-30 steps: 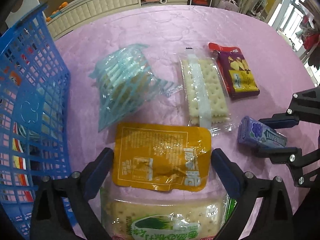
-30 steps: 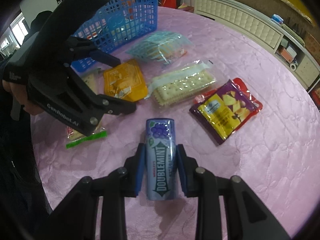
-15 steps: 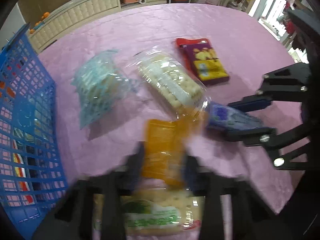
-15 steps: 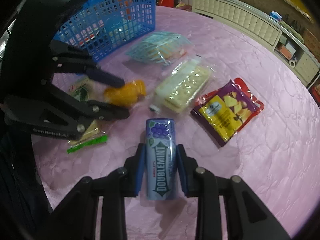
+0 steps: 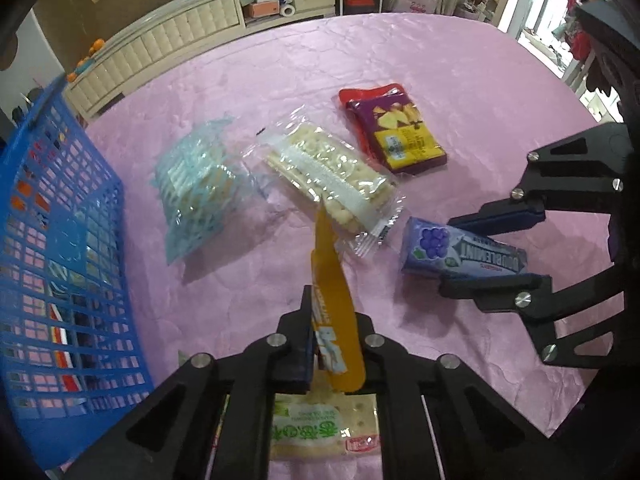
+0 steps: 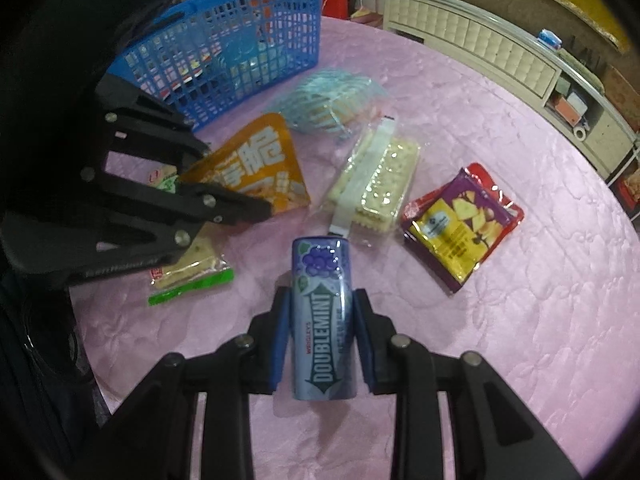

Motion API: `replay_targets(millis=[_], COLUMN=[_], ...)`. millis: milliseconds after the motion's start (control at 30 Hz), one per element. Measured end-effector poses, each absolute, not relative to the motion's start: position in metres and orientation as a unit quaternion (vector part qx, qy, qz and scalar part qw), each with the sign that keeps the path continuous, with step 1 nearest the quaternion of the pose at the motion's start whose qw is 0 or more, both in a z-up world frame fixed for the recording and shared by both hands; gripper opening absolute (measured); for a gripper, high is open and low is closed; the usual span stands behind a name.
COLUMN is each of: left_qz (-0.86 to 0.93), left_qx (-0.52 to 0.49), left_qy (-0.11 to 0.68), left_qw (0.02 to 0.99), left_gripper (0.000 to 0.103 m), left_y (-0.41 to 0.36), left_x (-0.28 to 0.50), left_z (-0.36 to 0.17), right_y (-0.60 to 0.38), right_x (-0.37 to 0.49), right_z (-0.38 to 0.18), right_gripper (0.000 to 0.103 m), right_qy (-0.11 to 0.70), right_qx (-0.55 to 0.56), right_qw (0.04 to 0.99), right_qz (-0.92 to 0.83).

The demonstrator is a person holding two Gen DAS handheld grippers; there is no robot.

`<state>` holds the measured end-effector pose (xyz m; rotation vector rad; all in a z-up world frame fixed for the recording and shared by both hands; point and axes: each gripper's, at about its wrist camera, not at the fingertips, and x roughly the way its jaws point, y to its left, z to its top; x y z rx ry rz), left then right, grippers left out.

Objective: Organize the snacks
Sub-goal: 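Carry both snacks over the basket and open the left tool to drop the orange packet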

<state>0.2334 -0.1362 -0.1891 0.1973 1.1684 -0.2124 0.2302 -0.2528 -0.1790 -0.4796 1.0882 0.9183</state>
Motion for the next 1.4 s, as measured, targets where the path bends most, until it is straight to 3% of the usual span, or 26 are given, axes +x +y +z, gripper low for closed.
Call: replay_targets(millis=[333,700,1133,1400], left_qz=[-0.124,-0.140,-0.112,-0.080], left_qx=[0.108,0.091,0.082,0.068], left_qy=[0.521,0.475,0.430,0.425], left_qw=[0.837,0.864,0.892,0.899], left_gripper=[0.007,0.007,0.008,0.008], left_y=[-0.146,-0.112,-0.027,0.024], left_x=[0.200,0.180,0.143,0.142], left_z=[-0.142,-0.094,-0.029,-0.023], right_y=[-0.269,-0.267,-0.204,-0.150], right_x=[0.219,0.185,0.167,0.169], right_z=[-0.150,-0.070,-0.015,-0.004], right_gripper=[0.034,0.034,0.034,0.034], right_qy=[0.495,0.457,0.415,0.404], right_qx=[-0.203,-0.233,-0.251,-0.248], right_qw=[0.752,0.780,0.798,0.797], right_qz=[0.385,0.360,0.357,0.375])
